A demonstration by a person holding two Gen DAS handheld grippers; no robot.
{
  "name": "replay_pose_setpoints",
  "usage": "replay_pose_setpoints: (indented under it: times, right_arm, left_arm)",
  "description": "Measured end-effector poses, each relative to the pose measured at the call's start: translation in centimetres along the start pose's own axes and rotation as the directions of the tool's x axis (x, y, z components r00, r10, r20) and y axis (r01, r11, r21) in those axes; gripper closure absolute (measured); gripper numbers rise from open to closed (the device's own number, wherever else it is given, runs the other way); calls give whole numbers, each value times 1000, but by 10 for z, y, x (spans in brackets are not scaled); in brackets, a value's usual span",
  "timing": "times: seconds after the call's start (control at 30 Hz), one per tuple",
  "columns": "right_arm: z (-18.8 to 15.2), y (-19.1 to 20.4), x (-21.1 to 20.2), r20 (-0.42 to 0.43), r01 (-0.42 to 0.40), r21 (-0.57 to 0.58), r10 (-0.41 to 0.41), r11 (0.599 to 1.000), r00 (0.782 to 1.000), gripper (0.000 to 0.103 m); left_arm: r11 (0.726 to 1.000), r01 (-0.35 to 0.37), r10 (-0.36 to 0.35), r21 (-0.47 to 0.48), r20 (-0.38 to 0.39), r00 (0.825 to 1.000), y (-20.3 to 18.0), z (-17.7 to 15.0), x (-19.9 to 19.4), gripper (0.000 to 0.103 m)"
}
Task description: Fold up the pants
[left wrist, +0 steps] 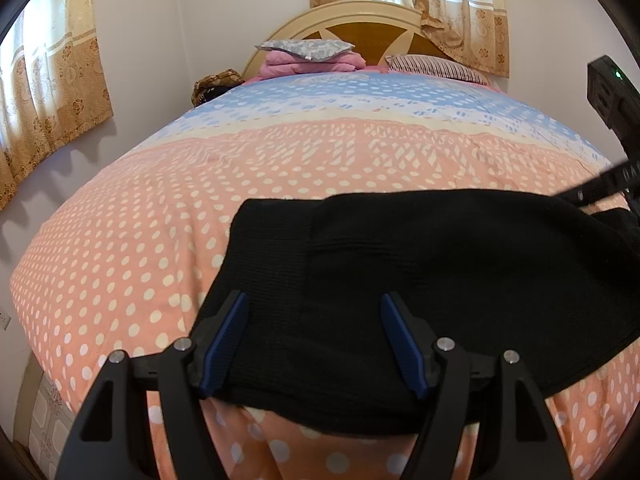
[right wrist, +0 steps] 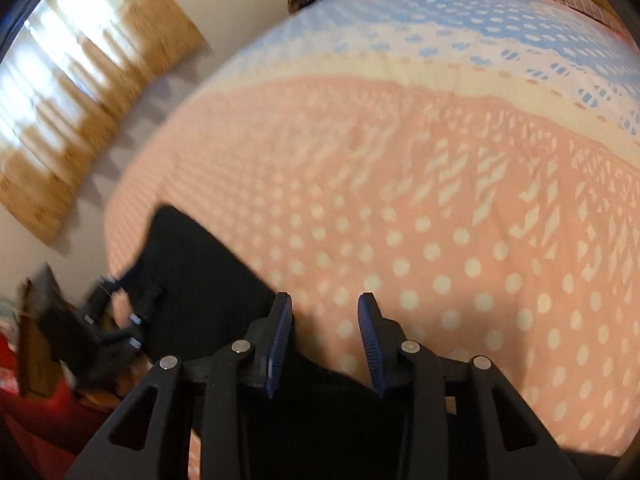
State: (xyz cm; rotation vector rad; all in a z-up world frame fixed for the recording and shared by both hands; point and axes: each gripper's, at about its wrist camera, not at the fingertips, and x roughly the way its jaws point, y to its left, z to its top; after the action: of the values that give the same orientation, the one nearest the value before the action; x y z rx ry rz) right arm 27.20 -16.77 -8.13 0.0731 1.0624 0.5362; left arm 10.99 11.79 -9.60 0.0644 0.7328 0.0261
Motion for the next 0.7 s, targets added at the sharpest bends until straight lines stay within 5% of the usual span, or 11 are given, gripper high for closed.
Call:
replay_pose_setpoints:
  times: [0.13,0.27,0.4,0.57,0.7]
  right_arm:
    - [-10,24,5,-46,-15,-100,11,995,999,67]
    - [-26,52,15,-51,111,-275,-129,955,990,67]
    - [-27,54,21,-36,175,-316,-196,933,980,95]
    - [-8,16,-4,70,222,-116,-215,968,974,98]
    - [-1,-18,10,72,201,-3,-200,980,977,98]
  left_arm:
    - [1000,-2,2,0,0,1000,0,0,0,31]
    - [1000,-6,6,3,1,1000,0,0,0,31]
    - [1000,-4,4,5,3,1000,-1,1,-1,31]
    - [1000,-10,9,19,15,1000,-4,-1,0,31]
    - [1000,-8,7,28,22,1000,-4,-2,1,31]
